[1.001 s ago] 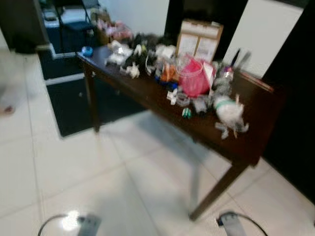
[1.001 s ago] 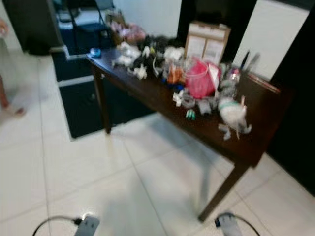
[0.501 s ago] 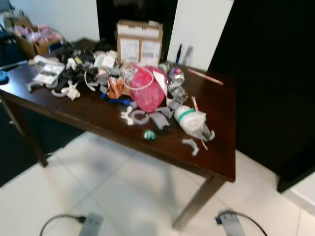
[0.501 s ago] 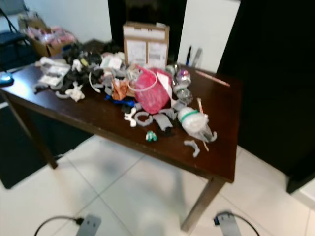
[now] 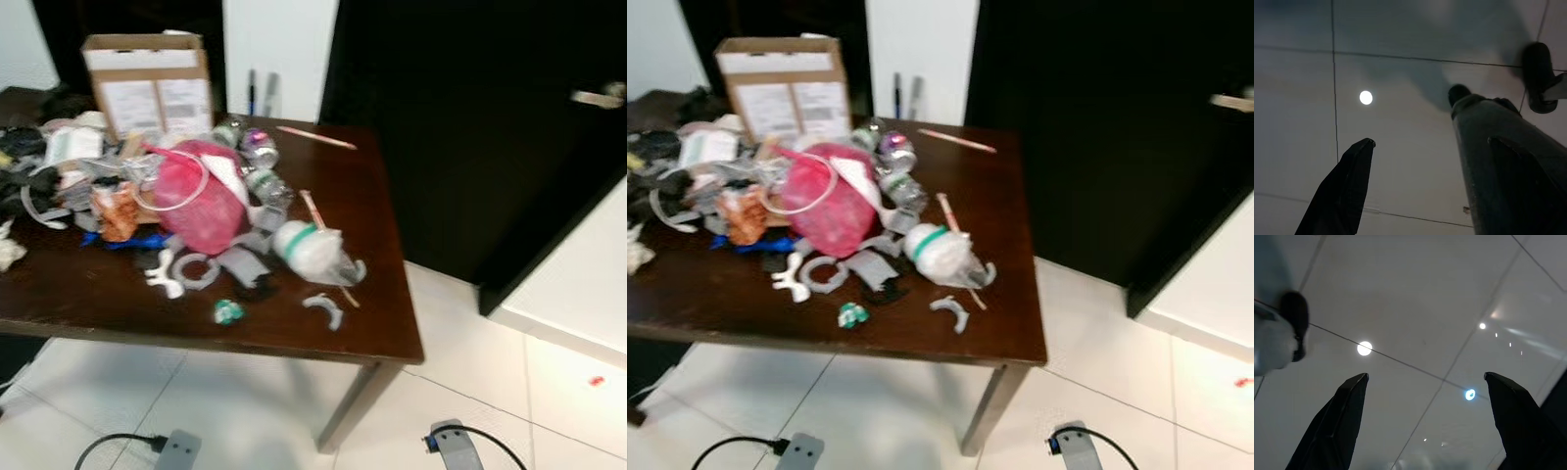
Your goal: Picking trash to rubbish bin
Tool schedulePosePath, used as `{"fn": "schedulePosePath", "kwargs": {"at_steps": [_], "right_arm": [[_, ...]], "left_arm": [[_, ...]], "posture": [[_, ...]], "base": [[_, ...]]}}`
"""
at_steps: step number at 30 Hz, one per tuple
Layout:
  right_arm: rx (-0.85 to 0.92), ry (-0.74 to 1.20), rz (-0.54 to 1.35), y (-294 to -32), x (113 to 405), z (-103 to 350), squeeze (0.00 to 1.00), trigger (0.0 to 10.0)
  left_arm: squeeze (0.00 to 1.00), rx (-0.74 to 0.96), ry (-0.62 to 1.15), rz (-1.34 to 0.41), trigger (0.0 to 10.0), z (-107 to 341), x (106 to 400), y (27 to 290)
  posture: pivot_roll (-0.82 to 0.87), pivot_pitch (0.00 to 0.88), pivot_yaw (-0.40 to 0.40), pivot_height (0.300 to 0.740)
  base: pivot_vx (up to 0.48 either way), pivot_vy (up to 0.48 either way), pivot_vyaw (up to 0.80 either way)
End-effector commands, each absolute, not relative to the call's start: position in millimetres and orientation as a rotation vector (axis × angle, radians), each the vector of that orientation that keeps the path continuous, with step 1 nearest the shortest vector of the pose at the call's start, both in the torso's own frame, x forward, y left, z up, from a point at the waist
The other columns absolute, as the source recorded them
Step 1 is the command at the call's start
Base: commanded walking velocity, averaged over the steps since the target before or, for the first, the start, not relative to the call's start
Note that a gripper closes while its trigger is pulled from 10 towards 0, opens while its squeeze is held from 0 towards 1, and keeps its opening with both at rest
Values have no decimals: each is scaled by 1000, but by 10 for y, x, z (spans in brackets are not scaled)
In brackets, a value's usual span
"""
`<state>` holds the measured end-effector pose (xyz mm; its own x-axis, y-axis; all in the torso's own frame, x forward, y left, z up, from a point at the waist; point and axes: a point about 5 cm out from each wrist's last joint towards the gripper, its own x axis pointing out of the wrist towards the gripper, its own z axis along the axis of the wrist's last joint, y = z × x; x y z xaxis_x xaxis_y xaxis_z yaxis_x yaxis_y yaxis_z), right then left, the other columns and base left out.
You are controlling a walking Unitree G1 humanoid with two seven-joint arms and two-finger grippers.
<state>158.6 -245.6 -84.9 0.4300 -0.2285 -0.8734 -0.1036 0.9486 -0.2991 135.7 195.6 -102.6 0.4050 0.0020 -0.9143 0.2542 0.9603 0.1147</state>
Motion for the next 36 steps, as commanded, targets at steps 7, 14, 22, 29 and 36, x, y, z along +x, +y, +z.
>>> {"fn": "schedulePosePath", "kwargs": {"at_steps": [7,14,22,29,36], "right_arm": [[-339,1155,-83,-2486,1516,-869,0,10000],[-335,1133,-89,-2479,1549,-857,0,10000],[-321,1099,-84,-2455,1617,-834,0,10000],[-212,1057,-17,-2380,1686,-817,0,10000],[-265,1051,39,-2358,1712,-809,0,10000]], "left_arm": [[0,224,1219,-192,10000,-1107,1149,1851],[0,223,1220,-184,10000,-1107,1148,1864],[0,220,1212,-161,10000,-1092,1182,1906],[0,224,1206,-139,10000,-1085,1203,1922],[0,230,1208,-150,10000,-1085,1207,1912]], "posture": [[68,74,-91,740],[68,74,-91,740],[65,73,-89,740],[62,69,-90,740],[61,64,-89,740]], "base": [[0,0,-788],[0,0,-788],[0,-445,0],[0,-299,58],[0,0,712]]}}
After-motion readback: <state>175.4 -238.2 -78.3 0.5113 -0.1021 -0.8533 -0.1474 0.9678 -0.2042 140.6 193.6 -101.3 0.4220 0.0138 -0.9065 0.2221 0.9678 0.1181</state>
